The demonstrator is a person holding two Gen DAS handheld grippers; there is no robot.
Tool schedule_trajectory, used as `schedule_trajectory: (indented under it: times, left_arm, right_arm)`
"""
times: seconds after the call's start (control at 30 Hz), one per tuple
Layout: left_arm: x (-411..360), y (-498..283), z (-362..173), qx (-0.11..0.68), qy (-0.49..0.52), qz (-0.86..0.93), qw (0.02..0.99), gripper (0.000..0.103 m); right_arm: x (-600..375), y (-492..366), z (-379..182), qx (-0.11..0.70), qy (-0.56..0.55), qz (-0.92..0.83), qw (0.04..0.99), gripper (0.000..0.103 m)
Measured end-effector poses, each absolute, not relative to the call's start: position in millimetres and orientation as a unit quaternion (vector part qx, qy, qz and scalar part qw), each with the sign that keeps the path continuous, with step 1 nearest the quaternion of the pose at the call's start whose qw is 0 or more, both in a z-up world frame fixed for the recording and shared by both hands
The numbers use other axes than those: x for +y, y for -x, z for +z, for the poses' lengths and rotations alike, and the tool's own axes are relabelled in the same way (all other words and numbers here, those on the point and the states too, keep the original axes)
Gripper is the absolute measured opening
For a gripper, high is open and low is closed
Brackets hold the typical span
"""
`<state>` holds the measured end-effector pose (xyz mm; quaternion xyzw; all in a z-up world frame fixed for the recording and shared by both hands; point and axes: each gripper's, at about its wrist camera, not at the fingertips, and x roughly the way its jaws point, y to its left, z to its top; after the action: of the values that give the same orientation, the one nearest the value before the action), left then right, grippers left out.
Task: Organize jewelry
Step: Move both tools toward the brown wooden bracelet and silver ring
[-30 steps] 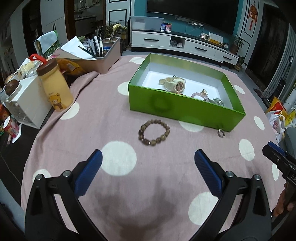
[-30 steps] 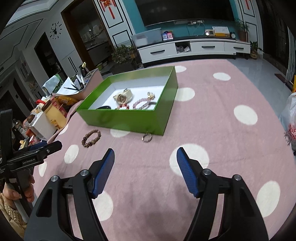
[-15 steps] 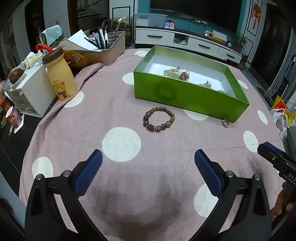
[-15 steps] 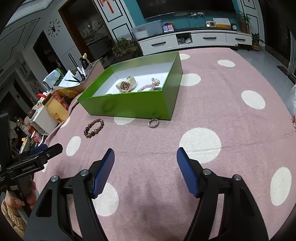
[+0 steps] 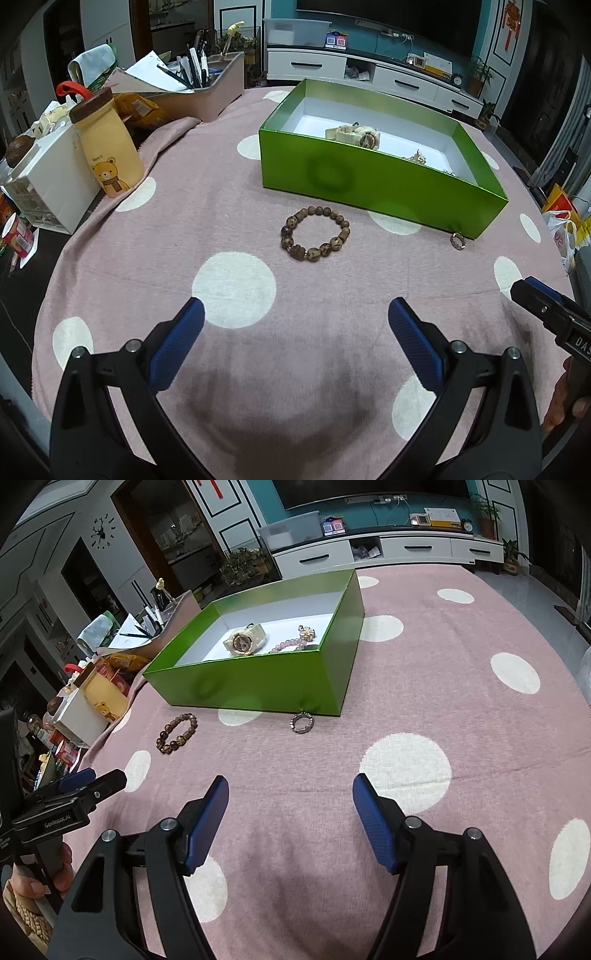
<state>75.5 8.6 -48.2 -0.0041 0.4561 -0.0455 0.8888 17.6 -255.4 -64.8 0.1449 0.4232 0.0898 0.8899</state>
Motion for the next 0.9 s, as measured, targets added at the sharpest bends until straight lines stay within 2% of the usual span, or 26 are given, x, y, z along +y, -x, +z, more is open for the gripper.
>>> schedule_trajectory:
  times: [0.63,0.77,0.9]
  left_arm:
    - [11.3,-110.8,-68.4,0.462,0.022,-0.061,0.884,0.1]
    - [9.2,-119.2,-72.3,0.462,0.019,-0.066,0.884,0.096]
    - [5.3,-126.1,-75.8,0.464,0.018,-0.076,0.882,0.086]
  right_arm:
    - [-250.4,-53.9,-85.8,0.44,-0.135,0.08,0.884,0.07]
    - [-239.5,-65.3,-89.3,0.442,-0.11,0.077,0.887,0.061]
    - [-230.9,-76.1,-93.8,0.445,-0.092,0.074,0.888,0.055]
